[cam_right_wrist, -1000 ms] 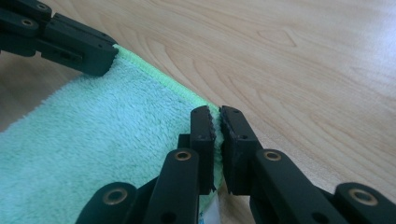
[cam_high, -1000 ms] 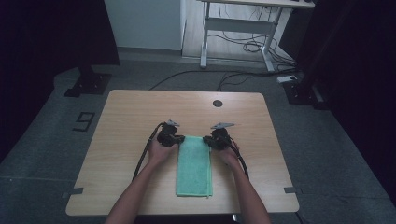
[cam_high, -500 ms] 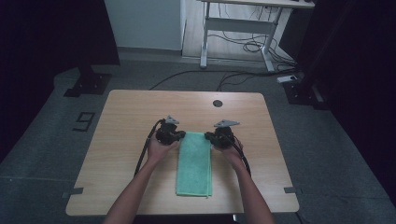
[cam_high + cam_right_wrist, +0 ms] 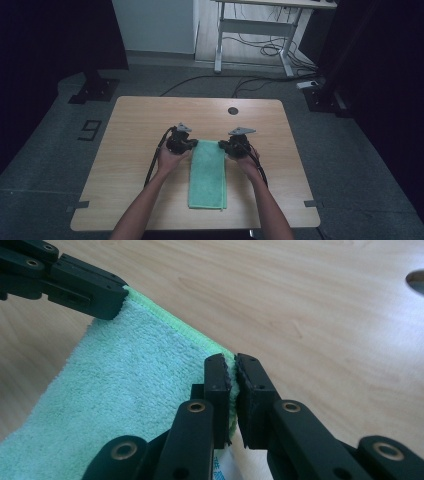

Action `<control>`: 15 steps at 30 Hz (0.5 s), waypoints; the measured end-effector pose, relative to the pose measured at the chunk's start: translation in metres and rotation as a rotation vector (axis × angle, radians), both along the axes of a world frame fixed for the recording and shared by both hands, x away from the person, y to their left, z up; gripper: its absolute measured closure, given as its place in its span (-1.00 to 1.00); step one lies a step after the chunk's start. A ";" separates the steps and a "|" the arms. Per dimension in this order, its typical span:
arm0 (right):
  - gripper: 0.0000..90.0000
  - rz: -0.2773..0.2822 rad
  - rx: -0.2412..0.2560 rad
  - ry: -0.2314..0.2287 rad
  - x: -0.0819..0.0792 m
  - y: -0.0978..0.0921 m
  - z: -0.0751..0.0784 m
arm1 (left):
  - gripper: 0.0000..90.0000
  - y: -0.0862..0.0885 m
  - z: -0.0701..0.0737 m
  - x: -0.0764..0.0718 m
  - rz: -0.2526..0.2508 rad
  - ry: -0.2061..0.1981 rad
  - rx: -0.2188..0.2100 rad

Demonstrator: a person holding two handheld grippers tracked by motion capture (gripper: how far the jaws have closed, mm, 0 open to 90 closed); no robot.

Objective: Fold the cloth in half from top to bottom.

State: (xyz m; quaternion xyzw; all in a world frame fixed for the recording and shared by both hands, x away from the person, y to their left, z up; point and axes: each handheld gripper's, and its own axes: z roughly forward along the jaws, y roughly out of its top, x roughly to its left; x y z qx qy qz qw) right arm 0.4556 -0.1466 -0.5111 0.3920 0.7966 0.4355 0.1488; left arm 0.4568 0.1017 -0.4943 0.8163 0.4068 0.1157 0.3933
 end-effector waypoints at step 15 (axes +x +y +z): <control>0.86 -0.012 -0.003 -0.062 0.002 0.005 0.014 | 0.96 0.003 0.011 -0.003 0.005 -0.038 -0.020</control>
